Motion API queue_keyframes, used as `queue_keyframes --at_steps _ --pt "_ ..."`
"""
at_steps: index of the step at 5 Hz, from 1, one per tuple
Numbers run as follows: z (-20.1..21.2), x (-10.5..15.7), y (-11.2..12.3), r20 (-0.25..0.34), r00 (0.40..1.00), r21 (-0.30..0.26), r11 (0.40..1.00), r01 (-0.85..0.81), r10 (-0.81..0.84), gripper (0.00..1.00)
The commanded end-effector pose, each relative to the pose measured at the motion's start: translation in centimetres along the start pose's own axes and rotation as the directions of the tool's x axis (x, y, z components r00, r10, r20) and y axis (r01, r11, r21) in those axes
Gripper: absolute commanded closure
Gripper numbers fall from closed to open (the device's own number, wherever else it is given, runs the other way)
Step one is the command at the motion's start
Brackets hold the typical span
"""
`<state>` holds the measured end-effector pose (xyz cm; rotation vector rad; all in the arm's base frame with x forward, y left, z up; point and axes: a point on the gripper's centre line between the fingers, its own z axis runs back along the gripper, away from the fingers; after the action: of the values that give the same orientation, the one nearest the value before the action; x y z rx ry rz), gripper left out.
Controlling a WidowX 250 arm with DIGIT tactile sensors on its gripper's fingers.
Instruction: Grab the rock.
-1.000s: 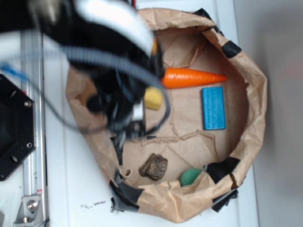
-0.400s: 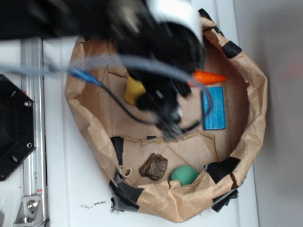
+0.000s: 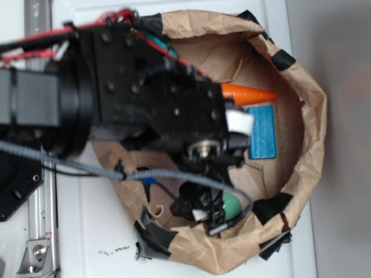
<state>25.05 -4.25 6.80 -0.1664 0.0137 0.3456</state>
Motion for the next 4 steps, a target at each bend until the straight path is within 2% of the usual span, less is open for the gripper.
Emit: queue_keyframes --at_steps 1,2,3,4 --pt "-1.0 -2.2 -1.0 -0.001 0.996 -0.011 0.996 0.093 -0.093 0.00" --pt "-1.9 -1.7 -2.0 0.034 0.988 0.017 0.989 0.150 -0.150 0.00" --pt "-2.0 -1.6 -3.5 0.044 0.974 -0.026 0.974 0.224 -0.222 0.00" --pt "-2.9 -1.6 -4.2 0.033 0.965 -0.014 0.966 0.260 -0.259 0.00"
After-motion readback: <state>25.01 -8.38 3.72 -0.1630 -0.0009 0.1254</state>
